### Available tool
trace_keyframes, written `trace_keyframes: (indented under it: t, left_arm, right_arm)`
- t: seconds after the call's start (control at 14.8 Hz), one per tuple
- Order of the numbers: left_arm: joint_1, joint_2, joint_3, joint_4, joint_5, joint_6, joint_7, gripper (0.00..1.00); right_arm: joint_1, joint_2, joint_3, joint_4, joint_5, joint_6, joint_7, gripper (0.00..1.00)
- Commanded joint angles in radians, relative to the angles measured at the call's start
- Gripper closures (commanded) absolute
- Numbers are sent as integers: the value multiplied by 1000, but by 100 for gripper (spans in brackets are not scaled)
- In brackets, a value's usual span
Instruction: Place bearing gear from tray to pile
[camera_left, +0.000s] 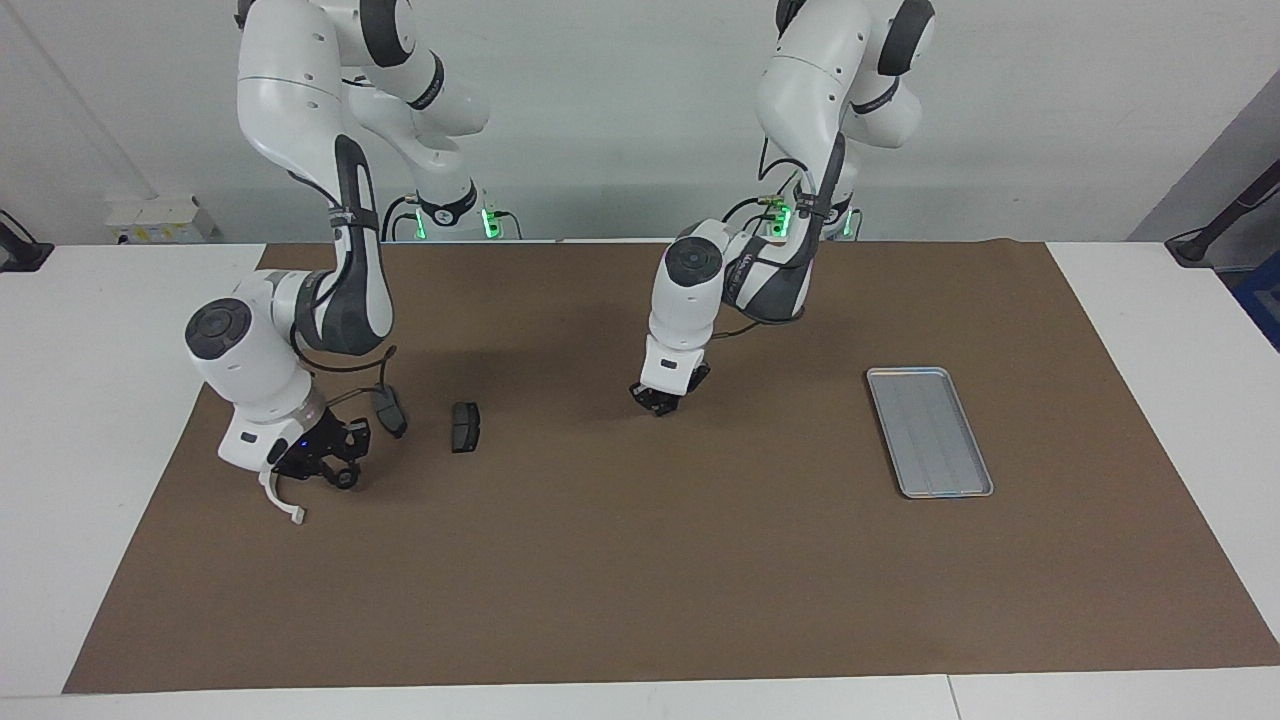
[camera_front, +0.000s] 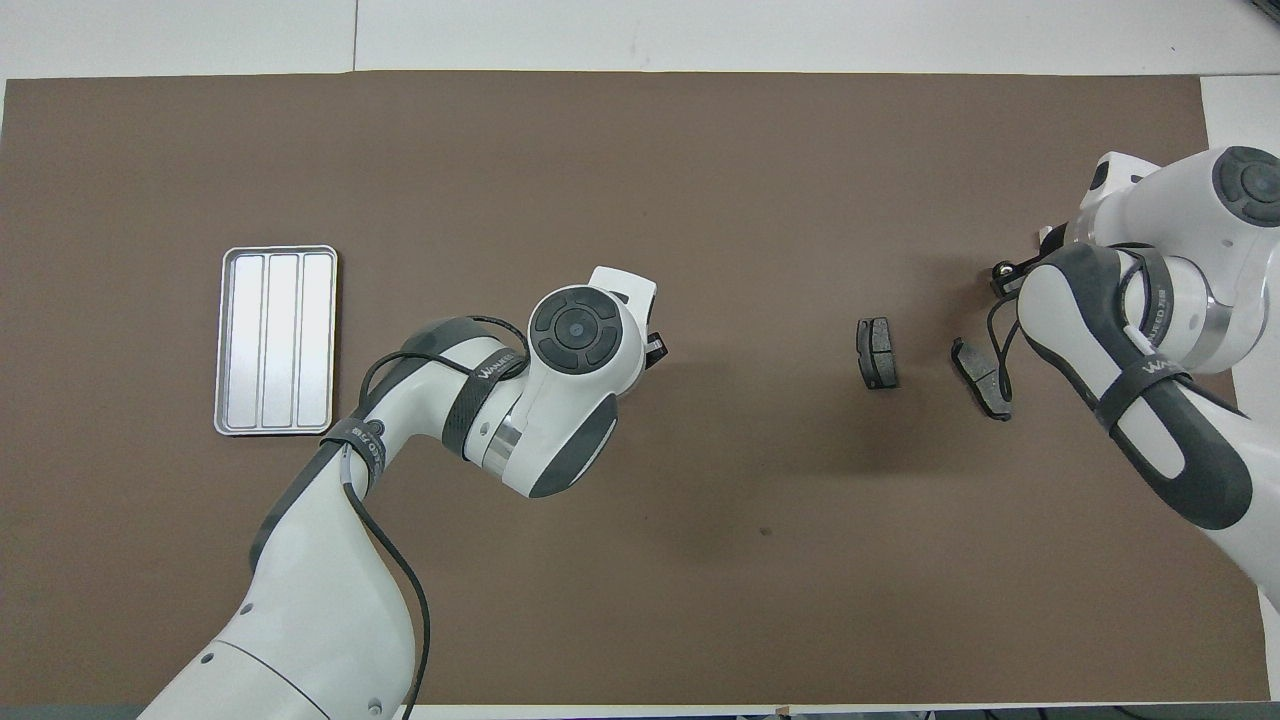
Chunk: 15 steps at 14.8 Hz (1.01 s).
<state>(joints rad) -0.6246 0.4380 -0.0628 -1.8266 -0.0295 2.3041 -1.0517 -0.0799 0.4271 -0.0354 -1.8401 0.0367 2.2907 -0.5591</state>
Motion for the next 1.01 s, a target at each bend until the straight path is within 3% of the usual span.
trace_keyframes:
  t: [0.0, 0.27, 0.34, 0.41, 0.47, 0.61, 0.74, 0.95]
  left_arm:
    - [-23, -21, 21, -23, 0, 3, -17, 72]
    - [-18, -21, 30, 18, 0, -52, -22, 0]
    - [-9, -19, 38, 53, 0, -99, -21, 0]
    - [-3, -22, 46, 87, 0, -150, -19, 0]
    - [2, -33, 61, 110, 3, -194, -16, 0]
    - [38, -131, 87, 102, 5, -264, 2, 0]
    - [124, -205, 84, 101, 3, -352, 80, 0]
    - [209, -289, 86, 102, 2, -486, 252, 0]
  right_arm:
    - [-23, -1, 15, -18, -15, 24, -22, 100]
    - [-21, 4, 17, -28, -14, 38, -16, 100]
    - [-20, 4, 15, -28, -14, 38, -10, 94]
    - [-20, 4, 17, -28, -14, 38, -5, 66]
    - [-20, 4, 17, -28, -14, 38, 7, 44]
    - [-20, 4, 17, -28, -14, 38, 22, 24]
    - [-11, -8, 17, -22, -14, 24, 41, 18]
    - [28, -47, 26, -10, -14, -6, 154, 18]
